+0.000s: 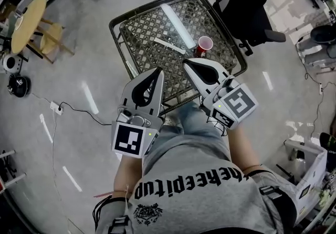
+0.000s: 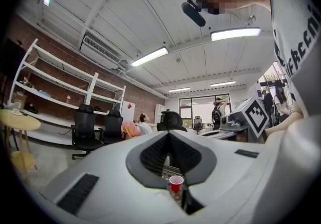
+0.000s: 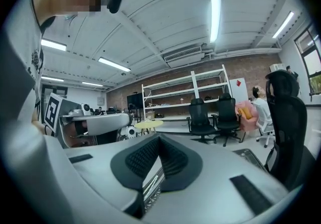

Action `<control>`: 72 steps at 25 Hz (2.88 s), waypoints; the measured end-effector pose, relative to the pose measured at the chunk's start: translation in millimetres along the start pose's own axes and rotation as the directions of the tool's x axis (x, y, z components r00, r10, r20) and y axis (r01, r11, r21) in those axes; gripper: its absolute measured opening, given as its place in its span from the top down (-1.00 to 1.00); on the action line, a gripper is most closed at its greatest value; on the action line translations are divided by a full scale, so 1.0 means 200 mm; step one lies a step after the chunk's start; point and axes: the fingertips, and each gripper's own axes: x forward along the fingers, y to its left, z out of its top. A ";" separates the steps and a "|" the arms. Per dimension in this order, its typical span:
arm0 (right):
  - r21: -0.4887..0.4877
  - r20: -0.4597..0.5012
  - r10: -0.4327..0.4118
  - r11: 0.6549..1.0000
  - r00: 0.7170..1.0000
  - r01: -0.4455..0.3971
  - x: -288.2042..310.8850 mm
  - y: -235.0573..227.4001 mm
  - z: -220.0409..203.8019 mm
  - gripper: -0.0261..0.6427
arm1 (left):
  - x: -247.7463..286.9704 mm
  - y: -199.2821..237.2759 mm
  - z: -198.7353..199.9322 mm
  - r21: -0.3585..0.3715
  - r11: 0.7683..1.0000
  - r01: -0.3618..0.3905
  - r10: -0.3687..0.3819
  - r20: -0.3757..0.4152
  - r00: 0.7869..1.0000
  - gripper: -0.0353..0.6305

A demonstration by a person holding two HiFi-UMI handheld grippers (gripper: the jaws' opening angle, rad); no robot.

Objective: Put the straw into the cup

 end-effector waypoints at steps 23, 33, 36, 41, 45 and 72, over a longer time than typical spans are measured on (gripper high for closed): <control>0.008 -0.156 0.231 0.972 0.960 -0.233 0.57 -0.51 -0.08 0.89 | 0.39 0.39 -0.05 -0.021 0.954 -0.298 0.298 -0.005 0.955 0.83; 0.034 -0.271 0.291 0.955 0.917 -0.293 0.77 -0.63 -0.28 0.83 | 0.44 0.45 -0.12 0.006 0.923 -0.385 0.385 -0.059 0.921 0.83; 0.046 -0.306 0.303 0.952 0.902 -0.304 0.83 -0.65 -0.36 0.83 | 0.45 0.48 -0.13 0.001 0.912 -0.410 0.410 -0.063 0.910 0.83; 0.065 -0.362 0.305 0.951 0.881 -0.302 0.92 -0.68 -0.48 0.83 | 0.45 0.51 -0.16 -0.014 0.897 -0.441 0.439 -0.069 0.896 0.83; 0.083 -0.410 0.303 0.952 0.860 -0.296 0.96 -0.69 -0.60 0.83 | 0.44 0.52 -0.19 -0.027 0.888 -0.459 0.456 -0.075 0.887 0.82; 0.110 -0.676 0.265 0.959 0.687 -0.261 1.05 -0.73 -1.27 0.61 | 0.39 0.63 -0.37 -0.094 0.850 -0.518 0.507 -0.116 0.854 0.82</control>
